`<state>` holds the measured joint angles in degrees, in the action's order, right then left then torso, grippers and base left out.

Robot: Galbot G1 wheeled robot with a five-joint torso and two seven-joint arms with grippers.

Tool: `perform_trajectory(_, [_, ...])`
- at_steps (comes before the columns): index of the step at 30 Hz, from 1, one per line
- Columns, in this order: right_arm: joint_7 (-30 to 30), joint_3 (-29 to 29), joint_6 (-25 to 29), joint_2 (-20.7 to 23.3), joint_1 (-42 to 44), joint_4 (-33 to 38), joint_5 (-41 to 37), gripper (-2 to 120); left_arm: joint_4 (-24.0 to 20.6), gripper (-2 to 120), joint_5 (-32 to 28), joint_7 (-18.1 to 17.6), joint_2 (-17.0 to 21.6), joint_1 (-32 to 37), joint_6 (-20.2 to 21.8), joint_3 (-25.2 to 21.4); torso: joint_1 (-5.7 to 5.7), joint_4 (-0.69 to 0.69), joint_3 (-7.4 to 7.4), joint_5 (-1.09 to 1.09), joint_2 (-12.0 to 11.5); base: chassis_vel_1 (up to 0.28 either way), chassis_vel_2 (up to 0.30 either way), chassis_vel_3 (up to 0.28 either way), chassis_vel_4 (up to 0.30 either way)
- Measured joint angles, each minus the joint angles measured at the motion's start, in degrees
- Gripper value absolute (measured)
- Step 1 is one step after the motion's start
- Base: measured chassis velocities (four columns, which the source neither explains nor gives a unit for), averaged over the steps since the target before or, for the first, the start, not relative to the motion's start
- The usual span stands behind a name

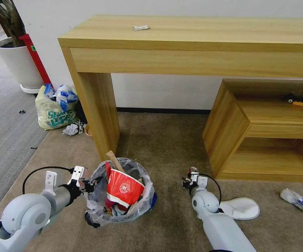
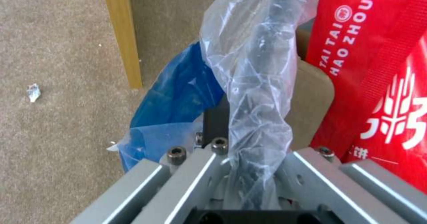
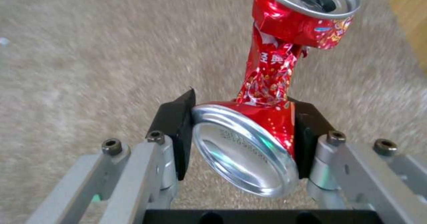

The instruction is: Pick up the trash bin and place the garbage on the floor into it.

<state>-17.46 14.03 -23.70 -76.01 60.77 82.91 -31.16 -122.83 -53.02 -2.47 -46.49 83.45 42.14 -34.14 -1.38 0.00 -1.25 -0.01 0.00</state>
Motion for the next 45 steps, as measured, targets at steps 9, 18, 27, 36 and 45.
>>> perform_trajectory(9, [2.45, 1.55, -1.44, 4.26, 3.72, 19.45, -1.47, 39, 0.15, 0, -0.54, -1.59, 0.62, -0.46, 0.0, 0.44, 0.0, 0.0, 0.0, -0.01, 0.0, 0.0, 0.0, 0.0, 0.0])
perform_trajectory(18, [7.69, -1.95, -5.49, 12.33, 1.27, 35.82, -9.3, 39, 0.74, 0, -4.08, -5.15, 3.09, -2.61, 0.0, 1.85, 0.0, 0.01, 0.01, -0.01, 0.0, 0.0, 0.0, 0.0, 0.0])
perform_trajectory(27, [16.61, -10.08, -8.77, 20.95, -5.57, 44.38, -22.37, 39, 2.78, 0, -5.95, -6.39, 5.21, -5.88, 0.0, 4.47, 0.0, 0.01, 0.0, -0.01, 0.0, 0.0, 0.0, 0.0, 0.0])
perform_trajectory(36, [15.05, -18.45, -13.02, 20.31, -8.35, 44.09, -26.98, 39, 3.94, 0, -7.67, -6.38, 6.32, -10.23, 0.0, 7.44, 0.0, 0.0, 0.0, -0.01, 0.0, 0.0, 0.0, 0.0, 0.0])
perform_trajectory(45, [12.83, -23.26, -13.86, 17.82, -9.75, 39.32, -27.92, 39, 3.43, 0, -7.93, -6.3, 6.34, -10.96, 0.0, 8.59, 0.0, 0.0, 0.0, -0.01, 0.0, 0.0, 0.0, 0.0, 0.0])
